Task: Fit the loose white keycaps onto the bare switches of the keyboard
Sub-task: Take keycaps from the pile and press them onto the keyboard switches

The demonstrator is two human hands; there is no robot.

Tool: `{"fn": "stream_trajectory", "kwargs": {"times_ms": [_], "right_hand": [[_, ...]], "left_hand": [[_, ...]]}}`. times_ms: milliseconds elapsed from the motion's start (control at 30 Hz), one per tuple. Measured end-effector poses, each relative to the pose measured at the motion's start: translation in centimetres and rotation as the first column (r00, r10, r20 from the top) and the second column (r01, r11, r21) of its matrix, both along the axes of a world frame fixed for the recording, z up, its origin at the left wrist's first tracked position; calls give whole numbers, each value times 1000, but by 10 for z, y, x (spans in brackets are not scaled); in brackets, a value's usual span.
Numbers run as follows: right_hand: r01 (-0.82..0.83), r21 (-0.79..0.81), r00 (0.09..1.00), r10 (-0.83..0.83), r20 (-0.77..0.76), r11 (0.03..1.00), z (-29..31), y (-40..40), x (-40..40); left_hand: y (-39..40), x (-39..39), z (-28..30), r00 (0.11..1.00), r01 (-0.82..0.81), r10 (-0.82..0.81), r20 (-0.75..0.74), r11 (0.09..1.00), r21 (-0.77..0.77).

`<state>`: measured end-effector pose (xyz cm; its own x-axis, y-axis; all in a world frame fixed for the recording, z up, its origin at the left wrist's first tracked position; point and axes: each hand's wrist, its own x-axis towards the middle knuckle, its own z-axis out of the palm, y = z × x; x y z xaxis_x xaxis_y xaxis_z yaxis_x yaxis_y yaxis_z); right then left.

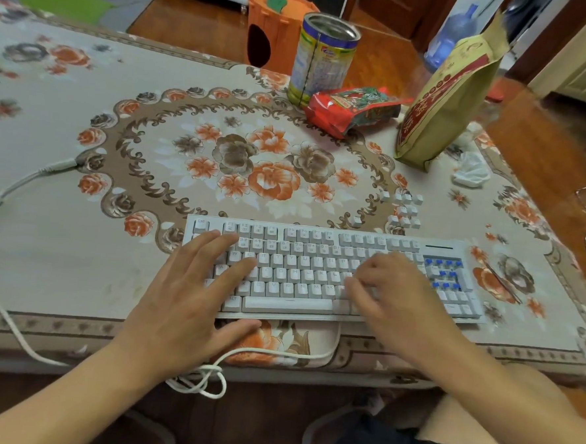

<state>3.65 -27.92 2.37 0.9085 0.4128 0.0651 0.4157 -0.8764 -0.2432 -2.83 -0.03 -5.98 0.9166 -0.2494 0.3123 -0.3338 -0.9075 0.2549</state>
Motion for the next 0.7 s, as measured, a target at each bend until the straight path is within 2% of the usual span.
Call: {"fn": "stream_trajectory", "kwargs": {"times_ms": [100,200,300,367,600,667,700], "right_hand": [[74,19,993,-76,96,997,36,-2,55],[62,-68,993,-68,-92,996,44,3,113],[-122,-271,960,44,-277,955,21,9,152],[-199,-353,942,79,-326,914,8,12,167],[-182,-370,959,82,-270,911,-3,15,173],[-172,-293,979,130,-157,941,4,17,159],[-159,-201,986,144,-87,966,9,19,148]], "left_hand": [[0,0,0,1000,3,-3,2,1000,-3],[-1,0,1,1000,1,-1,1,1000,5],[0,-1,1,1000,-5,5,-3,1000,14],[0,0,2,1000,-8,8,-6,1000,23],[1,0,1,1000,-8,9,-18,1000,29],[1,-1,2,1000,-7,8,-21,1000,29],[1,0,2,1000,-7,8,-22,1000,29]]}}
